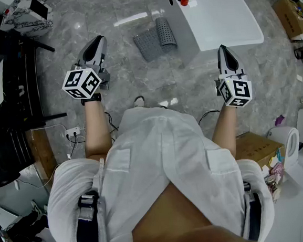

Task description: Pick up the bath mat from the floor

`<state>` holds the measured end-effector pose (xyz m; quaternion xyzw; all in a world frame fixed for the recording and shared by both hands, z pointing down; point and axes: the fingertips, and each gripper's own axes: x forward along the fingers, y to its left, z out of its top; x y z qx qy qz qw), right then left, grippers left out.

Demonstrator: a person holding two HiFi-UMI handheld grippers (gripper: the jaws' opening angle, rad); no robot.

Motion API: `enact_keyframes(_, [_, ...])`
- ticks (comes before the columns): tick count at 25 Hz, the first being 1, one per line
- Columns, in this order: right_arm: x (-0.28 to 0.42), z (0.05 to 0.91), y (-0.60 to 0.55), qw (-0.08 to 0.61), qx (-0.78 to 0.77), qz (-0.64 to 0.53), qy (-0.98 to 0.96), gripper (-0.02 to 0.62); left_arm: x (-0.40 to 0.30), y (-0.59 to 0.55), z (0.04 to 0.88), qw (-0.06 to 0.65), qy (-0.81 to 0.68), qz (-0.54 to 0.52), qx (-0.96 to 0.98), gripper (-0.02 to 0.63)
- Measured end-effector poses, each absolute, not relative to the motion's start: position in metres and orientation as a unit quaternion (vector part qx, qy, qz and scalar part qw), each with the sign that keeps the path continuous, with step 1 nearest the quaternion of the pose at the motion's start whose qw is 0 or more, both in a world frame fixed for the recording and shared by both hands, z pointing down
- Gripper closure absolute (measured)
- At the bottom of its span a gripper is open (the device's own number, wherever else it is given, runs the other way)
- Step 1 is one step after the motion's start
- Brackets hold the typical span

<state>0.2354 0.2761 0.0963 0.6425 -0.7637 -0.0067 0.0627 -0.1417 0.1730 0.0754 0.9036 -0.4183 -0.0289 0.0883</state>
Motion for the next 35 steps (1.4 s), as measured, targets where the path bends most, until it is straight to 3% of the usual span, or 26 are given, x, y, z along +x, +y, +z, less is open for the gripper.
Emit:
enact_keyframes(22, [0.231,0.114,0.250,0.072,0.617,-0.001,-0.784,0.568,-0.142,0.166,0.087,0.089,-0.426,0.005,0.900,0.561])
enact_keyframes(35, [0.191,0.129,0.143,0.088,0.583,0.013,-0.808,0.566,-0.178,0.075,0.116,0.110,-0.451,0.003,0.886,0.561])
